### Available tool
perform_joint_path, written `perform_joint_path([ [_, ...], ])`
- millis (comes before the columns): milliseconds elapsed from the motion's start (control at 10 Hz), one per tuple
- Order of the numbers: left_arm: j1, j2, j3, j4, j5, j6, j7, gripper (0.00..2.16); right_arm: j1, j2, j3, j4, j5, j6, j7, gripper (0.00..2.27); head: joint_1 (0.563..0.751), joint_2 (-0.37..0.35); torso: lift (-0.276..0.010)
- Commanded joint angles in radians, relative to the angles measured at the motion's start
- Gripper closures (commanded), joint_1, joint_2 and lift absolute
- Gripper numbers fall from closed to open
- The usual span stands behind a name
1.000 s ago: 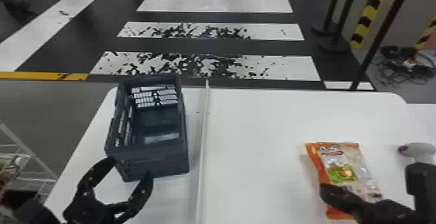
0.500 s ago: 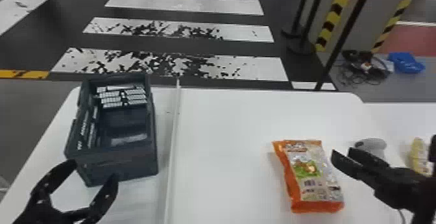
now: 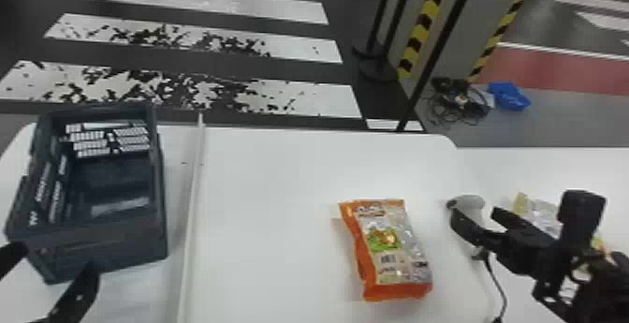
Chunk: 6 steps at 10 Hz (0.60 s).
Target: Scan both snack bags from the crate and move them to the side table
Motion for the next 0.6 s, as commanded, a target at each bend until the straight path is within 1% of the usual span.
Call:
perform_joint_path([
  [0, 0.003, -0.002, 0.004, 0.000, 0.000, 0.000, 0.000, 0.08, -0.050, -0.051, -0.002, 0.100, 0.002, -0.005, 0.002, 0.12, 0.695, -0.253, -0.099],
  [300, 0.003, -0.007, 0.018, 0.008, 0.002, 0.006, 0.000, 0.08, -0.151, -0.150, 0.035, 0.300, 0.007, -0.005, 0.019, 0.12, 0.695, -0.310, -0.099],
  [500, -0.001, -0.009, 0.018, 0.012, 0.002, 0.009, 0.000, 0.08, -0.221, -0.188, 0.076, 0.424, 0.022, -0.027, 0.025, 0.12, 0.695, -0.323, -0.099],
])
